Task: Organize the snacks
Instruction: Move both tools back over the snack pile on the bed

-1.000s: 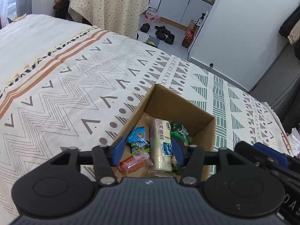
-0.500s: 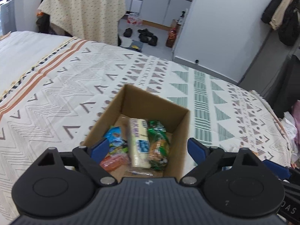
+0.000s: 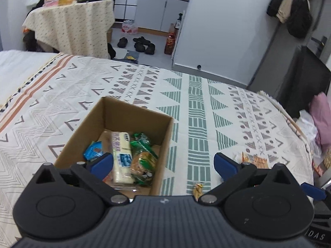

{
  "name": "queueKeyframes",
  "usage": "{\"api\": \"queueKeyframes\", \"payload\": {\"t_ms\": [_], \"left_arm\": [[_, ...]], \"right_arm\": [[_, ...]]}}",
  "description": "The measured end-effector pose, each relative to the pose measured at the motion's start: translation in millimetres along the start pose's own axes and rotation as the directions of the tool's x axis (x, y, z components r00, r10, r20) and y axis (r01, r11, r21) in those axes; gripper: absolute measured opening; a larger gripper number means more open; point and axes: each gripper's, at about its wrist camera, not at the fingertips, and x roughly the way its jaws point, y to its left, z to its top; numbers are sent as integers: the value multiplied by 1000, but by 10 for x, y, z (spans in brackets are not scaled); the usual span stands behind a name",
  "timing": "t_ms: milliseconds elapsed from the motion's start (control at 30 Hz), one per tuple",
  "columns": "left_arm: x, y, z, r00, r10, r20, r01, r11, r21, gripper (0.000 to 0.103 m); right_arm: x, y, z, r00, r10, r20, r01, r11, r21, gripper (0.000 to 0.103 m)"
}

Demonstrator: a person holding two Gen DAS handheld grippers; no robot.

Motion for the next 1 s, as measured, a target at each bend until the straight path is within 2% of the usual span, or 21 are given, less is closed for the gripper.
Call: {"api": "queueKeyframes", "payload": {"t_ms": [467,567,867,933,1000], "left_arm": [[79,-604,-241,999,-51,8,50,987,155,103],[148,-689,-293,999,-46,-4,46,985,164,102],[432,-834,-404,998,-22,-55,31,984,173,102],[513,-851,-426,997,-8,-74,21,984,180,102],[604,-863,-450,996,8,-94,10,982,188,102]], "right_arm": [[75,-605,-265,999,-52,-6,52,993,108,90],[140,-750,-348,999,-44,-5,44,983,177,90],[397,-951,-484,1000,2,-28,5,960,281,90],[475,-985,-490,999,10,-47,4,955,298,93],[531,-1021,-495,999,8,-52,9,950,313,99]]}}
